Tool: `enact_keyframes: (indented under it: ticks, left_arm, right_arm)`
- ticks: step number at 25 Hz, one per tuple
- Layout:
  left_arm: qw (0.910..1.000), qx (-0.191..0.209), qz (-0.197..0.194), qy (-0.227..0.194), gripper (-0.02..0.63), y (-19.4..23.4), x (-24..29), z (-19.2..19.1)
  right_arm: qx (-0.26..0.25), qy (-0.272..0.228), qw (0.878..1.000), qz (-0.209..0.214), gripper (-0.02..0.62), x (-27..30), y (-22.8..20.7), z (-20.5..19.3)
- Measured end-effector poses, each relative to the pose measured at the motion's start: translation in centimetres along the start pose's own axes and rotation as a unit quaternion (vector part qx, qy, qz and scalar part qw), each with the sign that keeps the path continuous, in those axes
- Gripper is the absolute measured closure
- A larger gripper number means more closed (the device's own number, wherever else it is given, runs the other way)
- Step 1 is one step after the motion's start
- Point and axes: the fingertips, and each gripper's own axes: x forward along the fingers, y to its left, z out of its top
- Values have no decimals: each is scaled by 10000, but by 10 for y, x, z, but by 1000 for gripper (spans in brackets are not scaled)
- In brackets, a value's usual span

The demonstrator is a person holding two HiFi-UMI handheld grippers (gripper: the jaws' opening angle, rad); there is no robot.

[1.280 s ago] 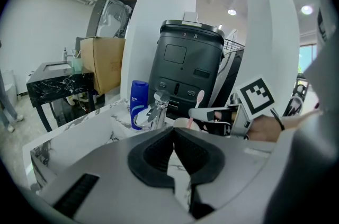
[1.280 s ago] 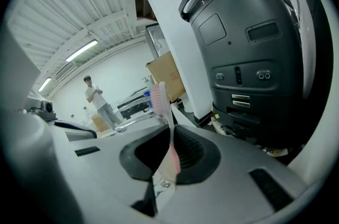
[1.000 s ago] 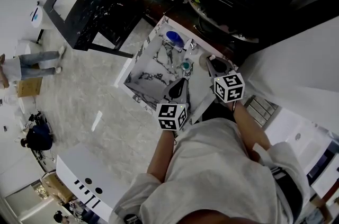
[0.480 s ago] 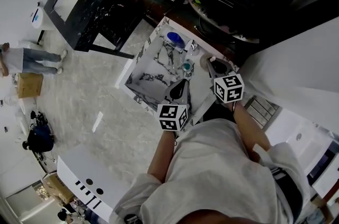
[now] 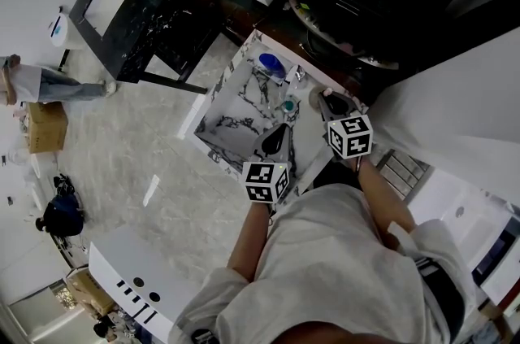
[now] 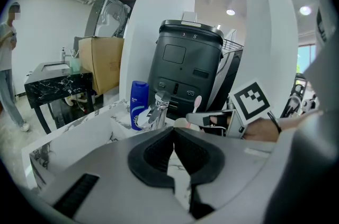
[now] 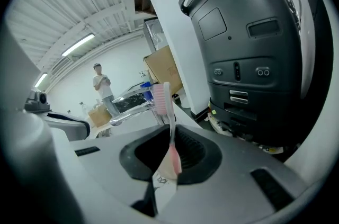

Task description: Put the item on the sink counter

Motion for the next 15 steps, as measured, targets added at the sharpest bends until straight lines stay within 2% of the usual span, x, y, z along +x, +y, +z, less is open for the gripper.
enact_keyframes:
  ticks: [6,9,15]
  left_arm:
    - [10000,4,-21,8,597,0,-1,2]
    - [10000,37,-45,48,597,-2,-3,3]
    - [9999,78,-99,4,597,-5,-4,11]
  right_arm:
    - [-88,152,9998,-98,568,1,-4,-3]
    - [-81,191,9997,-110,525,-1,-3,-5]
    - [-31,170,9996,-236,511,-4,-10,1]
